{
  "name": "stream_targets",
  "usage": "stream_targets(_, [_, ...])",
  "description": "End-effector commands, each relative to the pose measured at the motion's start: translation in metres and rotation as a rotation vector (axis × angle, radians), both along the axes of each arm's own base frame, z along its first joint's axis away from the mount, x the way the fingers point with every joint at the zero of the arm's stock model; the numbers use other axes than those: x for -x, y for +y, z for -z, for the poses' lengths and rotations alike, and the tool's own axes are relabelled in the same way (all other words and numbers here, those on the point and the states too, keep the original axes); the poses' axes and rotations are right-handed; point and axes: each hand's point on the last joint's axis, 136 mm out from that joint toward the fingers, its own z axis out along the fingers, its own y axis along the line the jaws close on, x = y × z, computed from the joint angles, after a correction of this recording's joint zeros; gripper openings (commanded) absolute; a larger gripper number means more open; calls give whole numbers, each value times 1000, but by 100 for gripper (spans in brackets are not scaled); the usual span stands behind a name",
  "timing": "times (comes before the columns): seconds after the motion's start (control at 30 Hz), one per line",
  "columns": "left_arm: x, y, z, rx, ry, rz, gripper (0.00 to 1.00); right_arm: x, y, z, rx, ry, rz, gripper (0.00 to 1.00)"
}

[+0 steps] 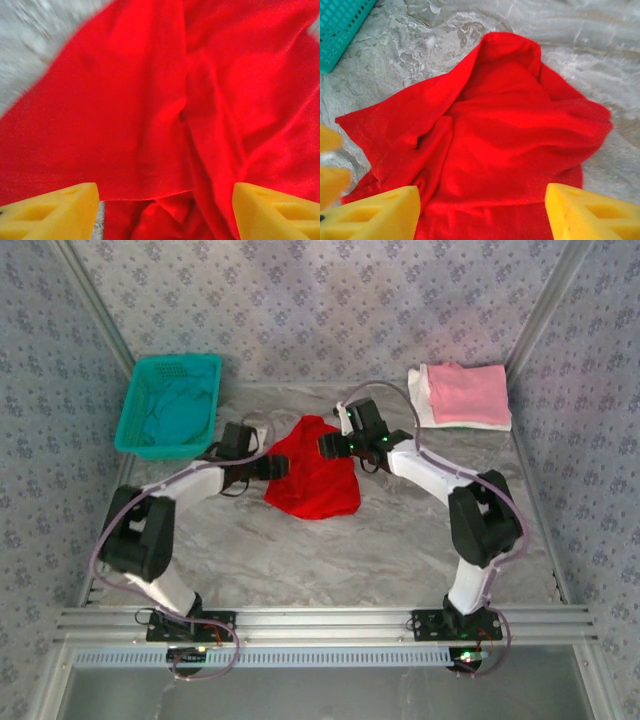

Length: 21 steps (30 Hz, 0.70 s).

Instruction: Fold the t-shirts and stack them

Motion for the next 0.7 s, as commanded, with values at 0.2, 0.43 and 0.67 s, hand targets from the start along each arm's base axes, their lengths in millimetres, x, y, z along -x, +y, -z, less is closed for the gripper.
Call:
stream_targets(0.2, [-35, -23, 25, 7, -12, 52, 36, -2, 0, 28, -65, 200, 25, 61])
stream_targets(0.43, [-35, -15, -2, 2, -67, 12, 0, 14, 16, 28, -73, 216, -28, 59])
stream_targets(0.67, [-31, 5, -42, -19, -184, -60, 0, 19, 55, 30, -203, 283, -100, 57])
